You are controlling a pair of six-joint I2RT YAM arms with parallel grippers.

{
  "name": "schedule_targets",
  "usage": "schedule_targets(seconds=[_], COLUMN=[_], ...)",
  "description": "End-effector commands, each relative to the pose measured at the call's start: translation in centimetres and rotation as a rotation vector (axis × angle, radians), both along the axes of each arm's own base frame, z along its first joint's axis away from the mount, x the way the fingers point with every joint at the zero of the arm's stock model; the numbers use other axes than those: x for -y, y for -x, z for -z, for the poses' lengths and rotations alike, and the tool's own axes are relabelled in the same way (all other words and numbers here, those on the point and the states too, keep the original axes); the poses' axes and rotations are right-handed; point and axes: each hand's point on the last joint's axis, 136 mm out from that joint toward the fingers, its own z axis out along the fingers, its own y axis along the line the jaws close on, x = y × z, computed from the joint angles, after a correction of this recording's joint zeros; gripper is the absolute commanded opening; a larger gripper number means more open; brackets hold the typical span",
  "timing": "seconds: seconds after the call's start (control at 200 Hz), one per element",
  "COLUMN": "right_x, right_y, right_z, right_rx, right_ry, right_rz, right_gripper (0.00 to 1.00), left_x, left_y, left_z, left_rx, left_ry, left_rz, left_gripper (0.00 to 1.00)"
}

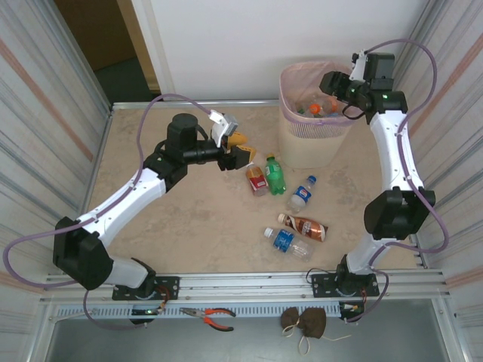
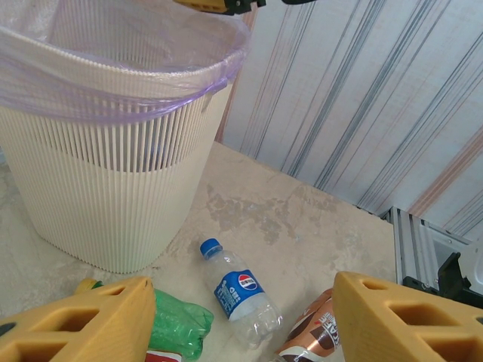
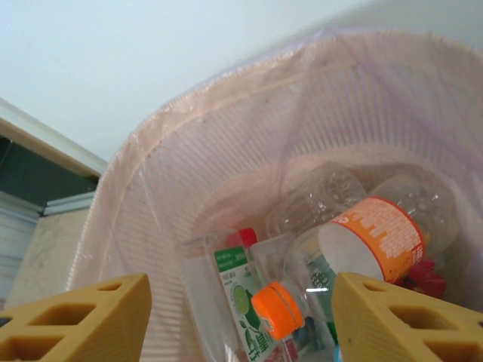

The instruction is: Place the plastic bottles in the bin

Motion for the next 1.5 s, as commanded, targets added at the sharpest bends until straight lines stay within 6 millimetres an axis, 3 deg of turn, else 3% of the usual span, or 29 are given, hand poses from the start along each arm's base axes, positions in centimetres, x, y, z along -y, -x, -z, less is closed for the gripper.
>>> schedule_targets(seconds=[0.0, 0.22, 0.431, 0.591, 0.772, 0.797, 0.827, 1.142, 1.253, 1.498], right_x=[0.4, 0.6, -0.3, -0.6, -0.2, 0.0, 0.1, 2.1, 2.8, 3.8], right_y=[0.7, 0.8, 1.8, 3.1, 5.0, 5.3, 5.6, 9.4, 10.4, 11.4], right_z=[-1.0, 0.8, 0.7, -0.7, -2.8, -3.3, -2.2, -4.8, -5.2, -5.6], right_rx=[0.013, -0.041, -0.05, -0.029, 0.018, 0.03, 0.005, 0.08, 0.096, 0.11], right_ry=[0.085, 0.136, 0.119, 0.101, 0.096, 0.096, 0.094, 0.081, 0.08, 0.074], right_rz=[0.005, 0.002, -0.029, -0.035, -0.015, -0.01, -0.008, 0.056, 0.073, 0.094], right_gripper=[0.59, 0.46, 0.44, 0.44, 0.44, 0.44, 0.44, 0.44, 0.45, 0.45], left_x=[-0.5, -0.5, -0.4, 0.0, 0.7, 0.7, 0.5, -1.7, -1.7, -1.1], left_y=[0.4, 0.4, 0.0, -0.7, -2.7, -3.1, -3.7, -8.4, -8.7, -8.6], left_z=[-1.5, -1.4, 0.1, 3.6, 6.9, 7.2, 7.8, 14.4, 17.0, 20.3], left_rx=[0.041, 0.038, 0.015, -0.019, -0.19, -0.216, -0.256, -0.67, -0.789, -0.893], left_ry=[0.014, 0.013, -0.026, -0.145, -0.204, -0.206, -0.21, -0.184, -0.263, -0.408], left_rz=[0.0, 0.003, -0.005, -0.035, -0.133, -0.162, -0.209, -0.662, -0.765, -0.923], left_gripper=[0.63, 0.63, 0.63, 0.62, 0.6, 0.59, 0.59, 0.61, 0.64, 0.72])
